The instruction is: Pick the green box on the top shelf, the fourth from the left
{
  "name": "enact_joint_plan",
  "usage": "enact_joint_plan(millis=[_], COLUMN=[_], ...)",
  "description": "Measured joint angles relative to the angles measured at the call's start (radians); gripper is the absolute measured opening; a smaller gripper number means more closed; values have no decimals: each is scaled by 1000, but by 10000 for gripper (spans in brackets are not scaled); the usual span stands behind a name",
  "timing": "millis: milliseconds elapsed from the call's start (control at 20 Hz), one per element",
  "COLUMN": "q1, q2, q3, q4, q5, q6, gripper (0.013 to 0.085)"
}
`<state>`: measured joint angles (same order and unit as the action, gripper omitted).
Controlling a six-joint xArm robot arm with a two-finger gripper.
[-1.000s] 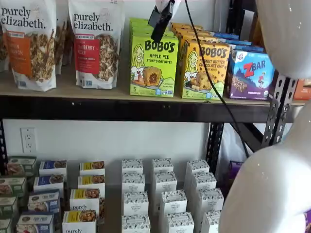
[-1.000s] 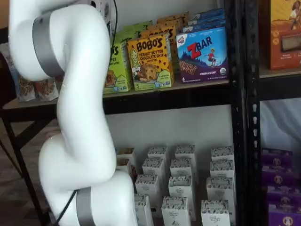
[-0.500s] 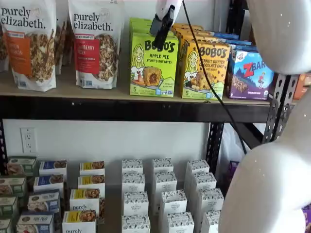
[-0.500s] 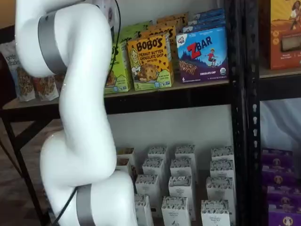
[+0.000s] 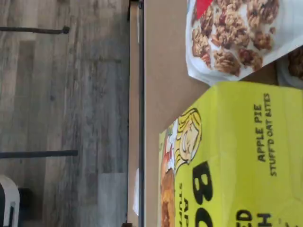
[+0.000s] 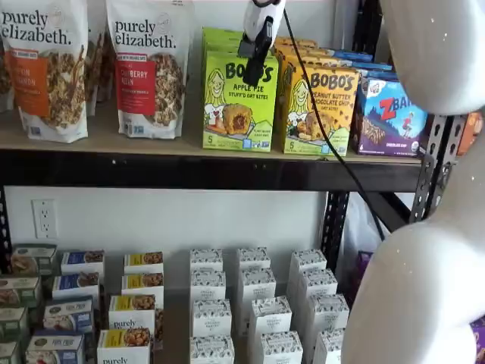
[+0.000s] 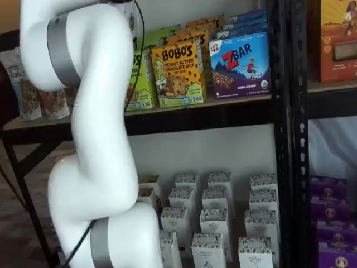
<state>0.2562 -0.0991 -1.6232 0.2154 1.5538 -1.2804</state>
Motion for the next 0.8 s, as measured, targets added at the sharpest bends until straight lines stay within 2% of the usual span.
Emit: enact_joint_plan(millis=[300,600,650,800], q1=[1,-4,-5,-7], q2=[0,-8,-9,-2], q3=[14,33,35,24], q4=[-13,-2,0,1], q5=[-2,-30,-34,-22], q6=[-3,-9,-10,-11], gripper=[850,850,810,770])
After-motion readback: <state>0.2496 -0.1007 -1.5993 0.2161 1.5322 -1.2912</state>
